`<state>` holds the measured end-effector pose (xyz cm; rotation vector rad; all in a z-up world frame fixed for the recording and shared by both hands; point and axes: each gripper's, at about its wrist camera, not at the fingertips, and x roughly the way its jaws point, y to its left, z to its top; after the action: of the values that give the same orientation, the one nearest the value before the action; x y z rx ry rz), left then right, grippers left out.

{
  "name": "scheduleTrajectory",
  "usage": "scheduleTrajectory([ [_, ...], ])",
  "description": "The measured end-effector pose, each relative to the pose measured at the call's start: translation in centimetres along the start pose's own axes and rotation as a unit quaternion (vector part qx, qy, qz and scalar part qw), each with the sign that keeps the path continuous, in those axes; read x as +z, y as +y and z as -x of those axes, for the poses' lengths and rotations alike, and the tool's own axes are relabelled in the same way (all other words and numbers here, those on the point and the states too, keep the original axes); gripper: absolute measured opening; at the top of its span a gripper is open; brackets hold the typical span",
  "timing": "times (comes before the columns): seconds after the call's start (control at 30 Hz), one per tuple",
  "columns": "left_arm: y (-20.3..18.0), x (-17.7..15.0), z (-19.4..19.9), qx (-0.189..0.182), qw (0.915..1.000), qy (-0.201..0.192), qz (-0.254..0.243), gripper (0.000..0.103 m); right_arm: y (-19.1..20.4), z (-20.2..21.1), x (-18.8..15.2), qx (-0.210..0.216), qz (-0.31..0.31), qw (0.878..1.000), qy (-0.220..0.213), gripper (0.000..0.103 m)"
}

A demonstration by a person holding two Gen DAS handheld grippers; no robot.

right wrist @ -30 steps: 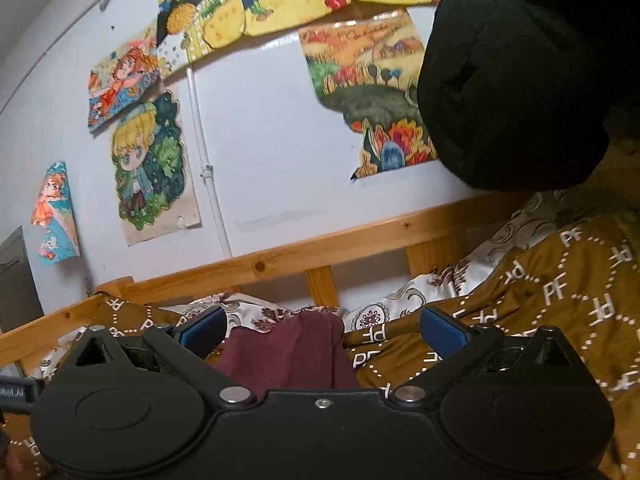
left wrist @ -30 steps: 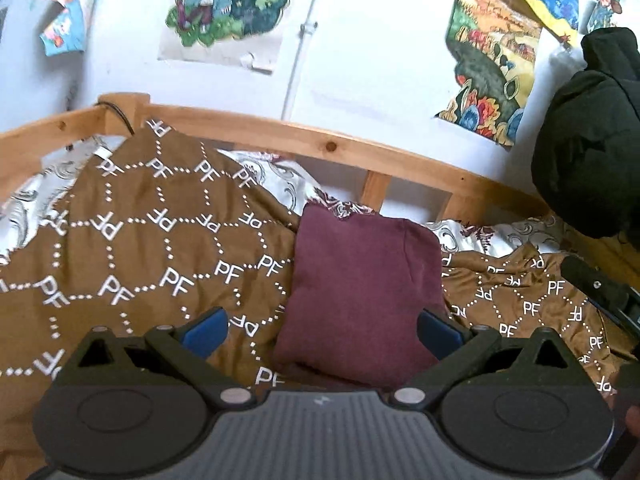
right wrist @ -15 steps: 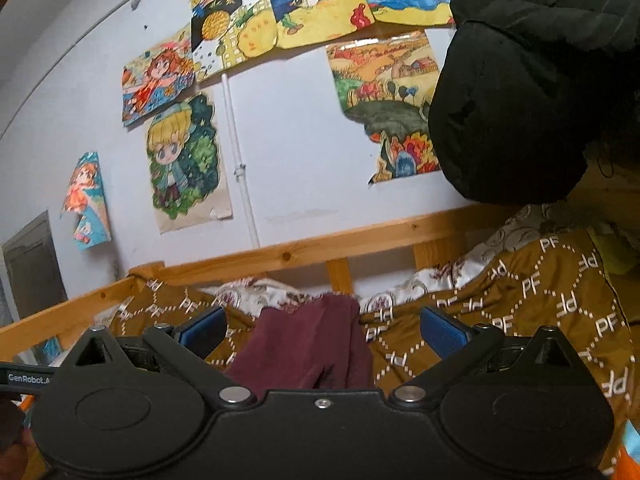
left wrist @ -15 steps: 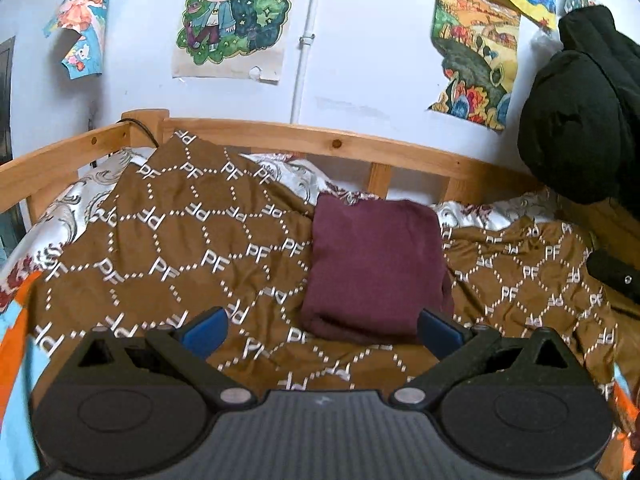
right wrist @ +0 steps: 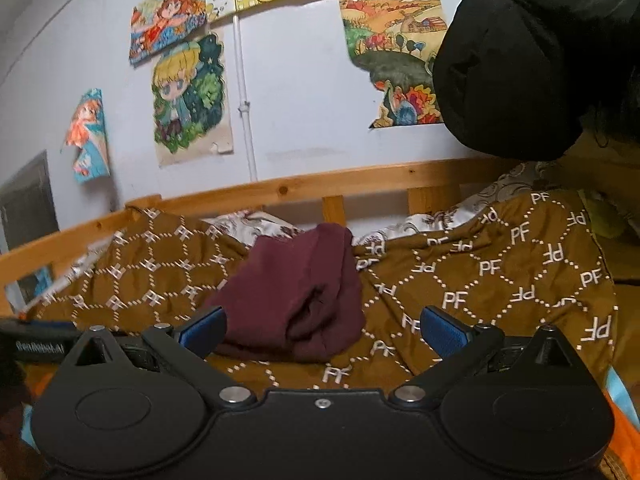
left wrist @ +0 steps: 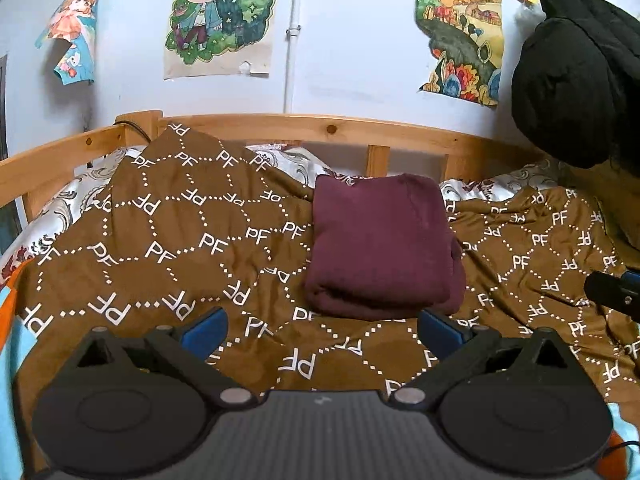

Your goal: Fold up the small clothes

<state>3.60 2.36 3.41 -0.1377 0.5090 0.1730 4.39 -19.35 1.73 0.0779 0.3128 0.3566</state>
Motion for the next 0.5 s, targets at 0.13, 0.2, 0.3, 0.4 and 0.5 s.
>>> scheduleTrajectory([
  [0.13, 0.1, -0.4, -0.9, 0.002, 0.9999, 0.011, 0.0, 0.102, 0.0, -0.9, -0.5, 0.008, -0.004, 1.0, 0.013, 0.102],
  [0.2, 0.2, -0.7, -1.2, 0.002, 0.9999, 0.015, 0.001, 0.102, 0.1, -1.3, -0.9, 0.011, 0.0, 1.0, 0.023, 0.102],
  [0.3, 0.3, -1.1, -1.5, 0.003, 0.9997, 0.022, 0.005, 0.102, 0.2, -1.8, -1.2, 0.015, 0.0, 0.999, 0.036, 0.102],
  [0.4, 0.5, -1.2, -1.7, 0.004, 0.9996, 0.027, 0.008, 0.102, 0.4, -1.9, -1.3, 0.016, 0.001, 0.999, 0.04, 0.102],
  [0.5, 0.6, -1.3, -1.6, 0.003, 0.9996, 0.027, 0.012, 0.102, 0.4, -1.8, -1.2, 0.016, 0.004, 0.999, 0.038, 0.102],
])
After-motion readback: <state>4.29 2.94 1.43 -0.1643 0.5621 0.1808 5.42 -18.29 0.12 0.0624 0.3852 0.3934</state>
